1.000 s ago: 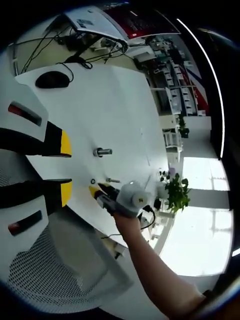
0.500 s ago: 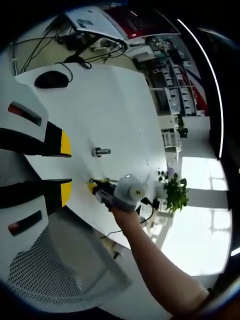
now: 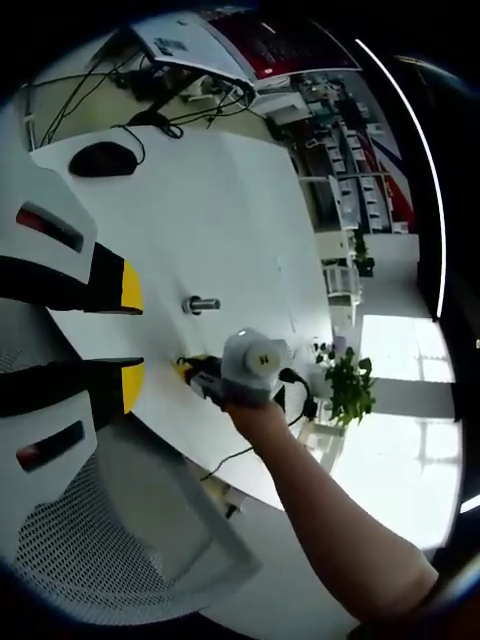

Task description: Place the washer onto the threaded stud by aligning its center hole with the stud, sliding it down to the base, and recovering from edge contact or off-axis alignment until the washer reaches the visible bottom stop.

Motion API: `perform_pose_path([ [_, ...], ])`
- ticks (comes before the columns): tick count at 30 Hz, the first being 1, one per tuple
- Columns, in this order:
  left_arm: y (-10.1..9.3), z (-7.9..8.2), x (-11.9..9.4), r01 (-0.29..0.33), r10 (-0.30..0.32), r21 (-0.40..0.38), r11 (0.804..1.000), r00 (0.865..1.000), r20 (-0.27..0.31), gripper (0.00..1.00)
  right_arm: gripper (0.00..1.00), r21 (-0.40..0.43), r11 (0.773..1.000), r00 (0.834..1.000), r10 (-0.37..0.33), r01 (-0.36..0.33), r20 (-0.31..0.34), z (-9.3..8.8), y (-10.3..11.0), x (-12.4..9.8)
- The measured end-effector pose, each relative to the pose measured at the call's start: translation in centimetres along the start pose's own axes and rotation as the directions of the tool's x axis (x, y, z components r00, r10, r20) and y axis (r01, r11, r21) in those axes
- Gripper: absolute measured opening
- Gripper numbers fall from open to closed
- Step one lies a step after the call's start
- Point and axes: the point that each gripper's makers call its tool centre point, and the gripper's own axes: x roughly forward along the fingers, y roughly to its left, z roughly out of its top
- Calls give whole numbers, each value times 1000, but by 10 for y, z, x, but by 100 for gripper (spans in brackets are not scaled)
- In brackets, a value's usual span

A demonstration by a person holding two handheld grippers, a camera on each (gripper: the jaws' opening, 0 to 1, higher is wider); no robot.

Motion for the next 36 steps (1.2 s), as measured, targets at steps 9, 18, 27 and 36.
perform_pose_path([
  [9, 2, 0, 1, -2, 2, 1, 1000, 1000, 3, 15, 14, 153, 988, 991, 9, -30, 131, 0, -1, -5],
  [18, 1, 1, 0, -1, 1, -3, 1000, 1000, 7, 15, 13, 155, 988, 984, -43, 15, 175, 1, 4, -9],
  [27, 1, 0, 1, 6, -6, -1, 1000, 1000, 0, 15, 13, 156, 987, 979, -59, 29, 194, -3, -9, -4],
  [36, 2, -1, 1, 2, -2, -2, 1000, 1000, -3, 14, 13, 233, 971, 961, -110, 50, 253, -12, -39, -21],
])
